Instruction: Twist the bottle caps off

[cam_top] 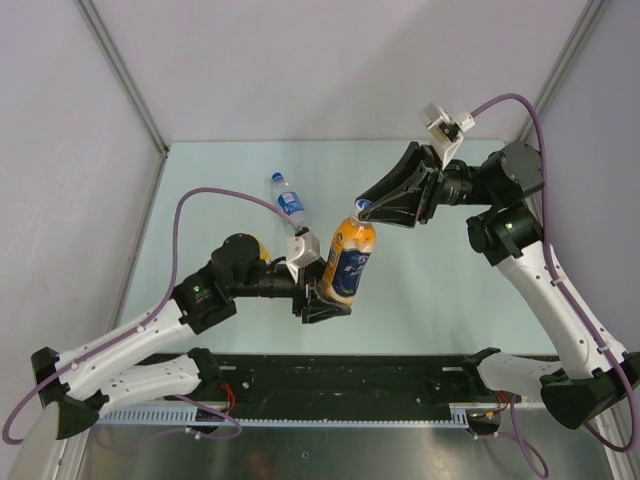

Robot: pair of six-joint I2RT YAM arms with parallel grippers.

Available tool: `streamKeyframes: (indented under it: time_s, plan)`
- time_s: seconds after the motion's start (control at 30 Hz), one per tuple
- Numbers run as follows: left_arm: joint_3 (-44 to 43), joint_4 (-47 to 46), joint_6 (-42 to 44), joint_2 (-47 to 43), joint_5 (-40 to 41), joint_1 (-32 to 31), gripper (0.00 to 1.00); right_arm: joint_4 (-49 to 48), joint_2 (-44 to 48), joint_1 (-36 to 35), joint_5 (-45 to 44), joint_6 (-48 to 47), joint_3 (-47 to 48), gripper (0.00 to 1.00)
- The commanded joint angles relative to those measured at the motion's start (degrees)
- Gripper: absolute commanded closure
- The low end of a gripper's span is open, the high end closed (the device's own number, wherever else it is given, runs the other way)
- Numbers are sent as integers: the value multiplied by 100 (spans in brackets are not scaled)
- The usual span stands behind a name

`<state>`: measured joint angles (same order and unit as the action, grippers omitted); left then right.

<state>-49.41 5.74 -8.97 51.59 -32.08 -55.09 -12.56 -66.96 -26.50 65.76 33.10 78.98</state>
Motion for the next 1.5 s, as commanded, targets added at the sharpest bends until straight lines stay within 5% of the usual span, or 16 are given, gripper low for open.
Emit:
streamKeyframes:
  time_s: [0.0, 0.77, 1.07, 1.33, 1.47]
  plan:
    - [68, -522, 108, -162, -1202, 81, 100, -603, 66, 103, 259, -29, 127, 100]
    - [61, -1403, -576, -87, -2976, 129, 100, -2447, 183, 309, 690, 936, 103, 100]
    - [162, -1245, -415, -144, -2133, 130, 100, -725, 311, 659, -690, -50, 100, 100]
    - [222, -884, -138, -415, -382, 129, 100, 1490, 198, 801, -2802, -1196, -7, 100]
    - [289, -819, -116, -559, 568, 130, 100, 1849, 93, 815, -3621, -1454, -537, 100]
